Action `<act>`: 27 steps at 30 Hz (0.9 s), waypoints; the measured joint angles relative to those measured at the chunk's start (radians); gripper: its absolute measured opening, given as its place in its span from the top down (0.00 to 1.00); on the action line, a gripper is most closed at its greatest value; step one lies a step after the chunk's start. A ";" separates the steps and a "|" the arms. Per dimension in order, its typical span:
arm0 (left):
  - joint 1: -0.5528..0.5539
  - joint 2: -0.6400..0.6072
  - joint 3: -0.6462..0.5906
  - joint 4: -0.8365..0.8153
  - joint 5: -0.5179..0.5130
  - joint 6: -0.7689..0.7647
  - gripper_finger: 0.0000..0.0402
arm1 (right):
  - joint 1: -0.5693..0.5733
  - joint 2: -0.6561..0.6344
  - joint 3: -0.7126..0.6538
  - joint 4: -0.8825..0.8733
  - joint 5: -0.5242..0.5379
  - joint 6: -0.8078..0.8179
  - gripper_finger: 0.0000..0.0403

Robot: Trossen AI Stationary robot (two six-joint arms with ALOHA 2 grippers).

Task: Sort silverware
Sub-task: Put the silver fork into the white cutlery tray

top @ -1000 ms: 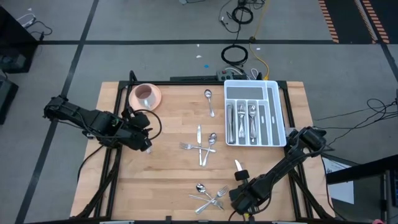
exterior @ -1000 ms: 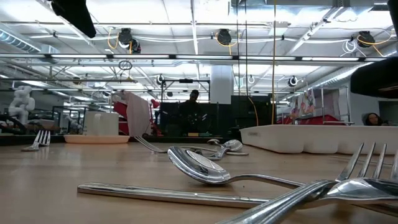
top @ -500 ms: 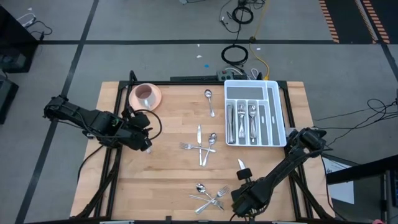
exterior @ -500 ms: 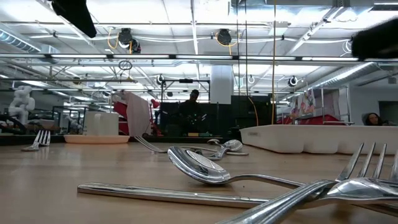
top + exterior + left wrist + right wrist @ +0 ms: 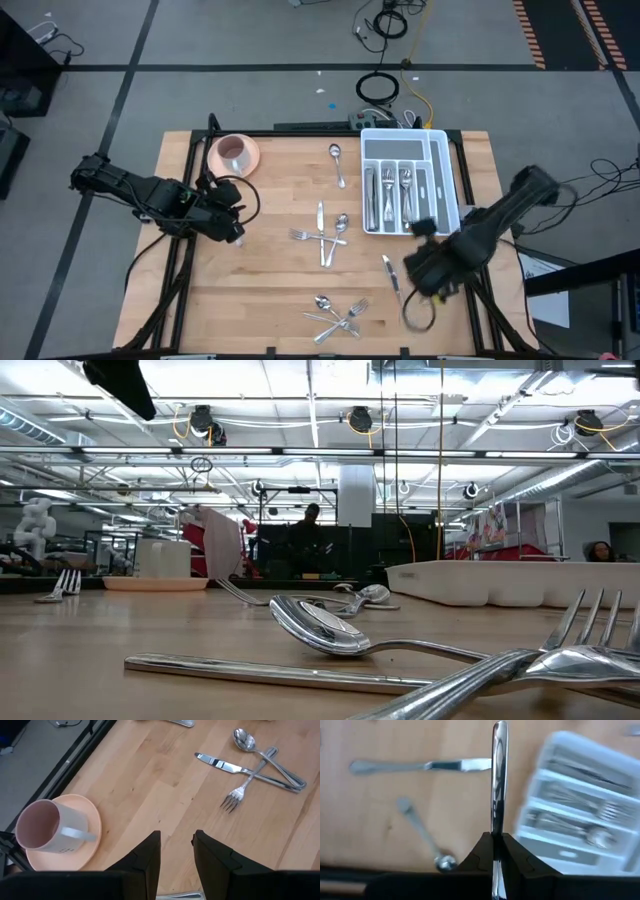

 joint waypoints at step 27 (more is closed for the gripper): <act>0.000 0.000 0.000 0.022 -0.039 -0.158 0.70 | -0.503 -0.080 0.001 -0.027 0.292 -1.671 1.00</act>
